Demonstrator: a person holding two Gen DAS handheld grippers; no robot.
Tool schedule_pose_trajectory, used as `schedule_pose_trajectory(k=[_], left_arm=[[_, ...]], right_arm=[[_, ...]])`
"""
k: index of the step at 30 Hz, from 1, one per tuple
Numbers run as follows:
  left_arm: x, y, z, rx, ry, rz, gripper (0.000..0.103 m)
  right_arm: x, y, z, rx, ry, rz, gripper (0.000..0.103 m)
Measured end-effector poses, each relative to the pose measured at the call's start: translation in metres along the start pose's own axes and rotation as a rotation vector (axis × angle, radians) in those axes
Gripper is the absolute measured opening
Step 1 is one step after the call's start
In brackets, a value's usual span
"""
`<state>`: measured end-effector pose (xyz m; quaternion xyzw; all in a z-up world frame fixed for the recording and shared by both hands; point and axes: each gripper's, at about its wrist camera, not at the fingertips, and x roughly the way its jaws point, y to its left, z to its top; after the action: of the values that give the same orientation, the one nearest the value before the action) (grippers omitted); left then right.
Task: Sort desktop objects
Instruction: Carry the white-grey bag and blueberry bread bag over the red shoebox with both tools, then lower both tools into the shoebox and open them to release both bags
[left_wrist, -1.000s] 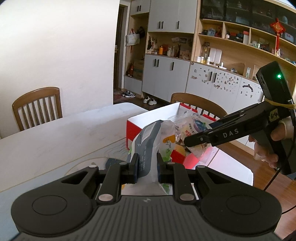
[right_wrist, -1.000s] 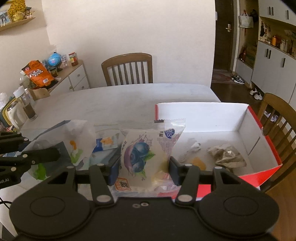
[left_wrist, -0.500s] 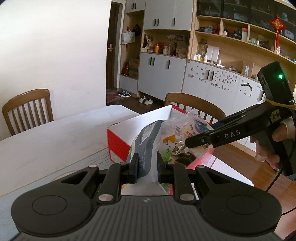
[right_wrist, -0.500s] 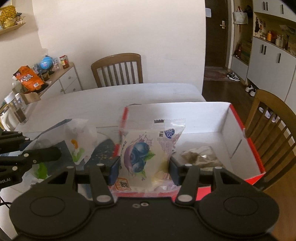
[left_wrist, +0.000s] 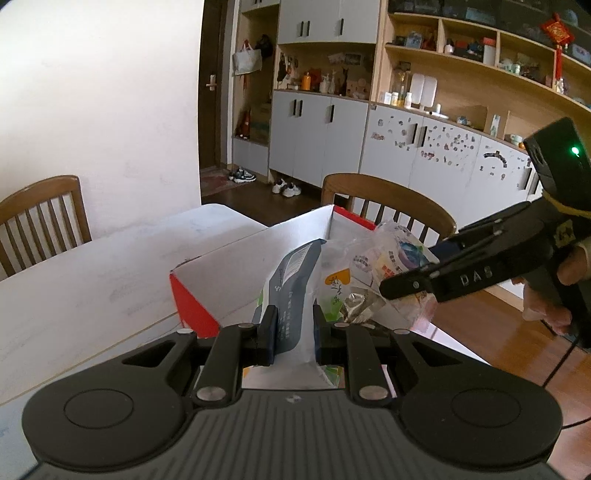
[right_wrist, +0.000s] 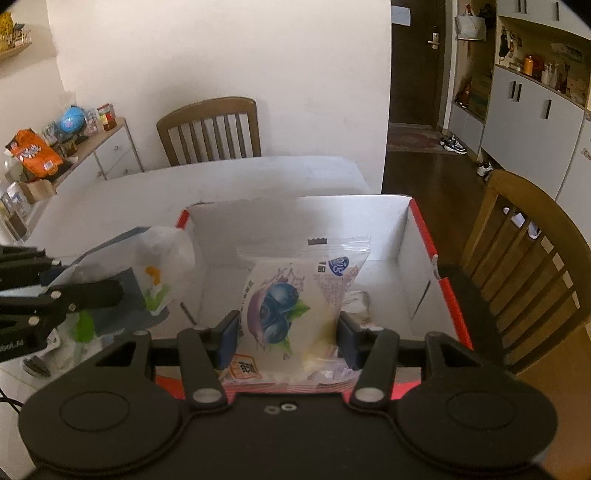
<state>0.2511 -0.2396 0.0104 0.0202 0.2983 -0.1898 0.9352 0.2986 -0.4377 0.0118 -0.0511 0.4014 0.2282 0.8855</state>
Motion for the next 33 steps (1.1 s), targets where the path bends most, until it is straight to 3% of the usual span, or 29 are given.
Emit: schedule_pose_trajectory(k=[18,25,33], left_arm=[[0.081,-0.001,0.043,0.012,0.074,0.046,0.017],[0.112,-0.010,0.043,0.071,0.140,0.049,0.017],[0.138,-0.008,0.041,0.069,0.215,0.037,0.017]], right_arm=[[0.046,-0.023,0.003,-0.050,0.079,0.013,0.054],[0.062,-0.018,0.001,-0.092,0.122,0.026,0.053],[0.078,-0.014,-0.004,-0.132,0.178,0.033,0.053]])
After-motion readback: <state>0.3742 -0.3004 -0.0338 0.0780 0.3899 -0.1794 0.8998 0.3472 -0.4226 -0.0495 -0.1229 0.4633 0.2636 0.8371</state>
